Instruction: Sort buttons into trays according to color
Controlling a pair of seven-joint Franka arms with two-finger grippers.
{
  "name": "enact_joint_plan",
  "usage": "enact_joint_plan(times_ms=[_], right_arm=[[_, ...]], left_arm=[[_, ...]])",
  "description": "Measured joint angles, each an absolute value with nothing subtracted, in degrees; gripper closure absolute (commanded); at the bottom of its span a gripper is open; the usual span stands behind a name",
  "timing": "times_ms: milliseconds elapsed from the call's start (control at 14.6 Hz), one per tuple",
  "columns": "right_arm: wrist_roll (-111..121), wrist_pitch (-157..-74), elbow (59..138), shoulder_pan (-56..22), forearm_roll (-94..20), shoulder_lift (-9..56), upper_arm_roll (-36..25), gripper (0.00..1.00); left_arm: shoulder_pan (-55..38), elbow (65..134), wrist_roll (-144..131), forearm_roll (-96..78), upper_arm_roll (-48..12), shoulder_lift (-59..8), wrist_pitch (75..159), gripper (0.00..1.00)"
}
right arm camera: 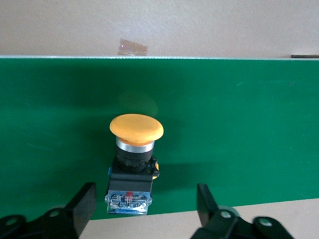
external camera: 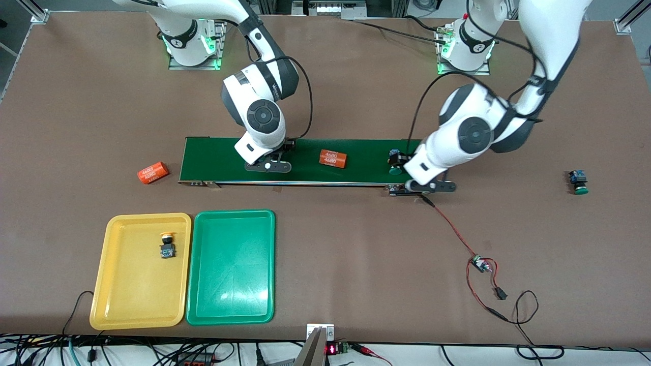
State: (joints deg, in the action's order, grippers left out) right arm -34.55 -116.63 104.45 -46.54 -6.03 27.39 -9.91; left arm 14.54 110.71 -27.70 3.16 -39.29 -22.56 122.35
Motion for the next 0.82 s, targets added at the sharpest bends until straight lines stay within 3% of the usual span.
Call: enact_joint_plan(times_ms=[206,550,825], right_arm=[[-34.55,-116.64,104.82,-46.45,-6.03,27.38,-10.23,0.84],[-34.55,-116.85,104.69,-45.53,-6.03,27.32,-10.86,0.95],[-34.44,-113.75,96.15,-41.31,-6.0,27.09,-11.37,1.0]], left_arm=[[18.15,110.62,-27.66,3.16,-36.93,-18.63,119.83,0.0],[20.75,110.9,-18.25,3.24,-23.26,-18.09,118.08,0.0],[22.07,111.09,0.41,6.51,-9.66,-20.48,120.45,0.0]])
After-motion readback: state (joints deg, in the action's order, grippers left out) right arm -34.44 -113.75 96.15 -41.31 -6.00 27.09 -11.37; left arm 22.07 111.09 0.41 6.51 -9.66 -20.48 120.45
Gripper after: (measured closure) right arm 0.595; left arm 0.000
